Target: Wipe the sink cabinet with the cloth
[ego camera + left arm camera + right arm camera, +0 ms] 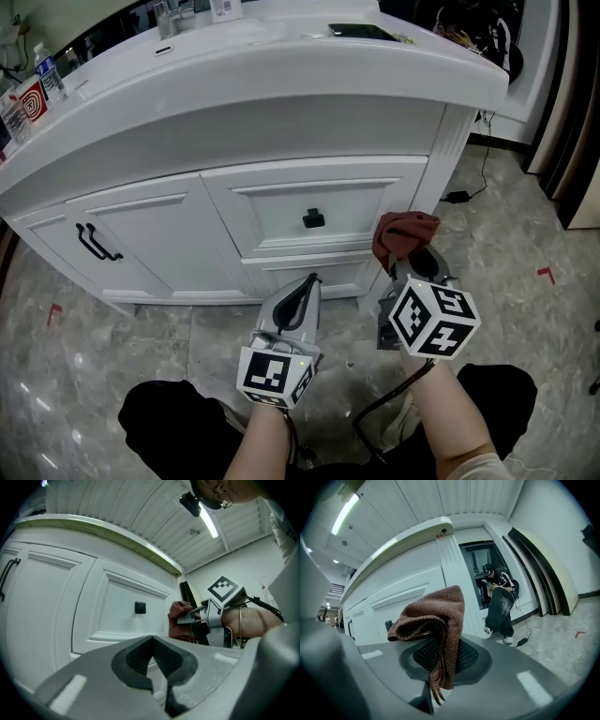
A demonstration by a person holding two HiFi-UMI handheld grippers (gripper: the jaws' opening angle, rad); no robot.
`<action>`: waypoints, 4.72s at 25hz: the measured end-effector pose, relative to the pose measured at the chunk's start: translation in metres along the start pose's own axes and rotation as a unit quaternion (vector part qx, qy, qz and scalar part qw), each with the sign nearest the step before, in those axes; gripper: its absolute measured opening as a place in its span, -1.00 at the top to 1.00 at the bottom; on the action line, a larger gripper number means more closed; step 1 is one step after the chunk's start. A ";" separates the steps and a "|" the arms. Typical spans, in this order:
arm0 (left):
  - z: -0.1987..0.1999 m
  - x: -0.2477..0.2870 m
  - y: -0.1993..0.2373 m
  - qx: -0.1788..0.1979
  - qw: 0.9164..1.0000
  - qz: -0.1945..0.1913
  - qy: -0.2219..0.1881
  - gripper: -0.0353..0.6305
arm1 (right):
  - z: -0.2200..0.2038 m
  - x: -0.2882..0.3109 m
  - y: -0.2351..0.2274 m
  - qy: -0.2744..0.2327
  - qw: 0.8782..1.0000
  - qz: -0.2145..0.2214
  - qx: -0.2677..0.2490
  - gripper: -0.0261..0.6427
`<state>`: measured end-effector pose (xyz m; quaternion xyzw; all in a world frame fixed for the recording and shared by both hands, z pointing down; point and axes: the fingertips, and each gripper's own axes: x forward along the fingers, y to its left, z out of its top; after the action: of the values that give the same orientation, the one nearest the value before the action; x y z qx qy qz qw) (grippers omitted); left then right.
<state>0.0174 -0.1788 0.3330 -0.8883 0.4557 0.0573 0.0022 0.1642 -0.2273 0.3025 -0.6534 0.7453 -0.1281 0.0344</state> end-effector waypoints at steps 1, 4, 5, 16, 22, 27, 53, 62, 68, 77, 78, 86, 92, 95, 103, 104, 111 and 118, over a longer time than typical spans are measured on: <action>-0.001 -0.003 0.004 0.001 1.000 0.005 0.001 0.89 | -0.006 0.002 0.009 0.005 1.000 0.011 -0.002 0.68; -0.002 -0.013 0.025 0.004 1.000 0.029 0.003 0.89 | -0.029 0.011 0.052 0.033 0.997 0.064 -0.001 0.68; -0.002 -0.017 0.034 0.003 0.999 0.040 0.004 0.89 | -0.037 0.015 0.069 0.043 0.996 0.084 -0.002 0.68; -0.006 -0.069 0.109 -0.007 0.993 0.122 0.010 0.89 | -0.094 0.045 0.201 0.102 0.970 0.220 -0.006 0.68; -0.008 -0.071 0.114 -0.015 0.992 0.123 0.007 0.89 | -0.102 0.060 0.210 0.115 0.968 0.223 -0.012 0.68; -0.011 -0.061 0.104 -0.017 0.994 0.106 0.009 0.89 | -0.101 0.060 0.201 0.117 0.970 0.215 -0.017 0.68; -0.018 -0.001 0.029 -0.028 0.999 0.027 0.010 0.89 | -0.064 0.036 0.055 0.097 0.990 0.096 0.030 0.68; -0.026 0.011 0.005 -0.029 0.999 0.003 0.019 0.89 | -0.056 0.028 0.006 0.088 0.995 0.050 0.024 0.67; -0.039 0.008 0.011 -0.024 0.999 0.013 0.034 0.89 | -0.069 0.021 -0.013 0.093 0.996 0.011 0.011 0.68; -0.060 -0.034 0.081 0.007 0.994 0.088 0.070 0.89 | -0.118 0.038 0.100 0.134 0.983 0.125 -0.013 0.68; -0.061 -0.040 0.090 0.005 0.993 0.099 0.070 0.89 | -0.126 0.040 0.115 0.141 0.980 0.139 -0.017 0.68; -0.062 -0.070 0.130 -0.014 0.988 0.139 0.066 0.89 | -0.177 0.058 0.196 0.186 0.960 0.209 -0.009 0.68; -0.064 -0.074 0.140 -0.016 0.987 0.145 0.067 0.89 | -0.201 0.071 0.211 0.206 0.953 0.220 -0.014 0.68; -0.066 -0.070 0.138 -0.017 0.988 0.140 0.066 0.89 | -0.203 0.073 0.207 0.204 0.954 0.217 -0.014 0.68; -0.070 -0.059 0.124 -0.007 0.990 0.123 0.074 0.89 | -0.203 0.072 0.188 0.209 0.956 0.206 -0.013 0.68; -0.070 -0.058 0.124 -0.008 0.990 0.122 0.073 0.89 | -0.203 0.073 0.184 0.209 0.957 0.201 -0.014 0.68; -0.070 -0.048 0.114 -0.012 0.991 0.110 0.070 0.89 | -0.202 0.074 0.144 0.216 0.963 0.162 -0.010 0.68; -0.072 -0.032 0.095 -0.016 0.993 0.088 0.071 0.89 | -0.195 0.068 0.108 0.219 0.966 0.135 0.007 0.68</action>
<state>-0.0705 -0.2122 0.4128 -0.8466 0.5300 0.0008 -0.0494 0.0075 -0.2537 0.4731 -0.5023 0.8153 -0.2669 -0.1079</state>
